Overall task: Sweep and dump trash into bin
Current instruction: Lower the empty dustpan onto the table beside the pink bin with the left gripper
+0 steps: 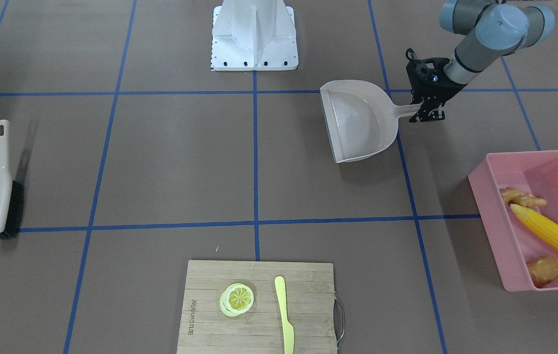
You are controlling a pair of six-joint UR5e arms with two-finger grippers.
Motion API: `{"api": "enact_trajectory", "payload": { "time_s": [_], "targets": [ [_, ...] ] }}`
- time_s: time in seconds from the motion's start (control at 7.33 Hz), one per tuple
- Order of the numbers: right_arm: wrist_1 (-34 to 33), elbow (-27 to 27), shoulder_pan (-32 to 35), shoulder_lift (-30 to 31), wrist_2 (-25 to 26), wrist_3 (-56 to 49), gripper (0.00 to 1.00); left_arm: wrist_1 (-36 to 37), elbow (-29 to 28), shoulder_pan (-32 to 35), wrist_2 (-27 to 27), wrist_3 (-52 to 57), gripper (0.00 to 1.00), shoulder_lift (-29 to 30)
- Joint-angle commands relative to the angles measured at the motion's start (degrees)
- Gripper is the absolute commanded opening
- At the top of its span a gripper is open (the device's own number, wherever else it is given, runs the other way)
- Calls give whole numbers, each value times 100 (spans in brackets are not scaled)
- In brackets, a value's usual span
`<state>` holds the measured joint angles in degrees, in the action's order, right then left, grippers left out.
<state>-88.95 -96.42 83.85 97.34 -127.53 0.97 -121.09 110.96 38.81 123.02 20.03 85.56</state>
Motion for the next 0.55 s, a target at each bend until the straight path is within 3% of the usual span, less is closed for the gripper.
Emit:
{"api": "enact_trajectory", "payload": {
  "time_s": [0.0,0.14,0.27,0.41],
  "targets": [
    [0,-9,0,-5,0,0,100,6,-13,-93,-42,1,0,102],
    [0,-9,0,-5,0,0,100,6,-22,-137,-42,10,7,102],
    [0,-9,0,-5,0,0,100,6,-22,-146,-42,10,53,102],
    [0,-9,0,-5,0,9,100,-2,-22,-190,-42,-8,56,102]
  ]
}}
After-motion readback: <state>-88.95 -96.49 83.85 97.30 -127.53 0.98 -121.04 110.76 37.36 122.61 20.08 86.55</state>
